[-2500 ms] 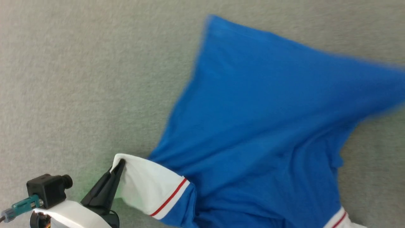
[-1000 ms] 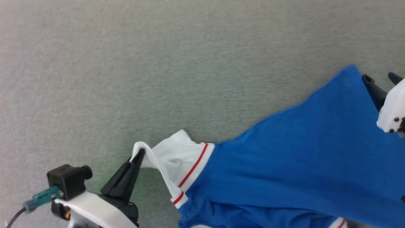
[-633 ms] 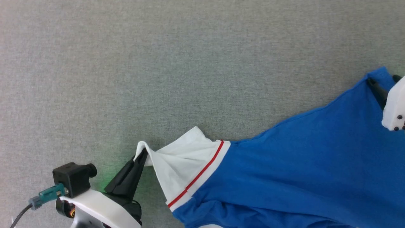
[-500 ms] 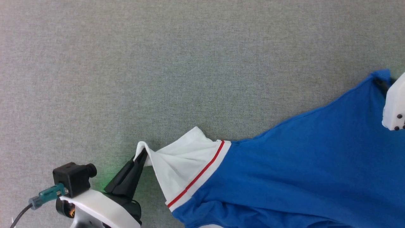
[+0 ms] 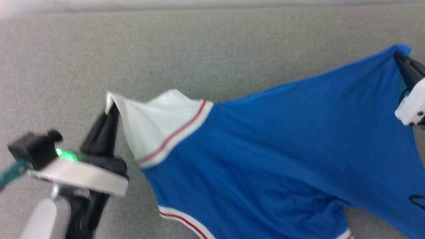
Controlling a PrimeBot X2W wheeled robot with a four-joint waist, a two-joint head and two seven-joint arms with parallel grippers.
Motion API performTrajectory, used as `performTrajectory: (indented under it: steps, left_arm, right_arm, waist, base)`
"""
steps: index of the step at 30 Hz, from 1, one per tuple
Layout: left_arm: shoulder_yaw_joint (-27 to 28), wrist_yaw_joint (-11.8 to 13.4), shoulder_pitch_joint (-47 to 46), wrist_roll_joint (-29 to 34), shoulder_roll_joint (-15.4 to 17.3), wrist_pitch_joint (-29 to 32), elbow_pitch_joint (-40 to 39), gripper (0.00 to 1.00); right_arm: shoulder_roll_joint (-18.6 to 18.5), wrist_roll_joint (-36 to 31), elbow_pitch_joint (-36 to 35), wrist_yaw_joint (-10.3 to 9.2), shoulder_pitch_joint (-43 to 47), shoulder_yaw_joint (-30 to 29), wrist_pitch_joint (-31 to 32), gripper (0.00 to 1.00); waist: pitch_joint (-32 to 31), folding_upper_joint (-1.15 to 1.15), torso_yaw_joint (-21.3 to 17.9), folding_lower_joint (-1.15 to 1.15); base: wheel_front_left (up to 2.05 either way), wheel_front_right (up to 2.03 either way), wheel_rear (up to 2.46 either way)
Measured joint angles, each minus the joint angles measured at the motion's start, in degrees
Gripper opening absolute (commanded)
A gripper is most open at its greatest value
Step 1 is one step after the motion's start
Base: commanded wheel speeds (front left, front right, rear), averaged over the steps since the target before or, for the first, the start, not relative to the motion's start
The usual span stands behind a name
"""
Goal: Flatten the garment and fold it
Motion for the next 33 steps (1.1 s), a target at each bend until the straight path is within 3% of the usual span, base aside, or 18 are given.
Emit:
performTrajectory:
  steps: [6,13,23,33]
  left_arm:
    - [0.03,-0.49,-13.54,2.63,1.11,0.35,5.79,0.00]
    - [-0.41,-0.30,-32.28,5.75,2.49,4.16,11.89,0.00]
    - [-1.78,0.37,-53.88,8.64,4.25,11.43,17.69,0.00]
    - [-2.42,2.57,-68.12,8.95,5.99,21.82,20.30,0.00]
  right_arm:
    - [2.92,0.14,-1.31,0.00,-4.04,-0.59,-6.08,0.00]
    - [3.97,-0.93,0.81,0.00,-14.64,2.93,-10.15,0.00]
    - [5.22,-1.33,7.02,0.00,-29.60,6.45,-9.36,0.00]
    - [5.68,-1.30,8.21,0.00,-37.05,6.78,-3.30,0.00]
  waist:
    - [-5.57,0.00,-1.39,0.00]
    - [-11.81,0.00,-3.24,-0.01]
    - [-15.62,0.00,-7.43,-0.01]
    - [-11.47,0.00,-8.85,0.00]
  base:
    - [0.00,0.00,0.00]
    - [0.00,0.00,0.00]
    - [0.00,0.00,0.00]
    - [0.00,0.00,0.00]
